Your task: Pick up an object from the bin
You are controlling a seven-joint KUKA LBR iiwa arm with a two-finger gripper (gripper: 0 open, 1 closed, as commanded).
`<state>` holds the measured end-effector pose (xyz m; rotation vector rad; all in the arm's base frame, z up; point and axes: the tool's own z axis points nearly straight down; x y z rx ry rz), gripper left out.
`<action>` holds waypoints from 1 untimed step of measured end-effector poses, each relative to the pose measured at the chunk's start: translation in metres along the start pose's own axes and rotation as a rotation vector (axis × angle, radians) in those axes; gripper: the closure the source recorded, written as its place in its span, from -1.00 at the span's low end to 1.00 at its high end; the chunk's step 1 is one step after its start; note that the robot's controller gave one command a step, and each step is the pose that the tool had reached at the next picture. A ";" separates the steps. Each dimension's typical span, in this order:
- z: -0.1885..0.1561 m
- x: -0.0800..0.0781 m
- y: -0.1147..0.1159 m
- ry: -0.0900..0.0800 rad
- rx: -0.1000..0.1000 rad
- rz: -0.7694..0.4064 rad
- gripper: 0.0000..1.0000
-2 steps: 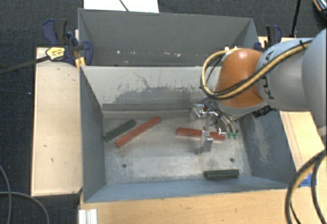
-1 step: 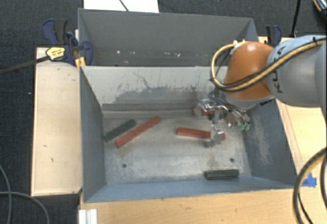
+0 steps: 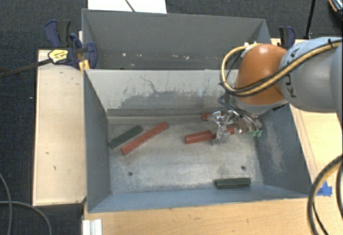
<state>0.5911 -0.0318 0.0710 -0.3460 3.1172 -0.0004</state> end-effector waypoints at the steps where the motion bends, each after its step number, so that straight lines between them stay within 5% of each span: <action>1: -0.170 0.009 0.010 -0.007 0.002 -0.034 1.00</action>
Offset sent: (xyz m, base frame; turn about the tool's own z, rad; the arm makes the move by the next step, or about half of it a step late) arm -0.0143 0.0074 0.1641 -0.0390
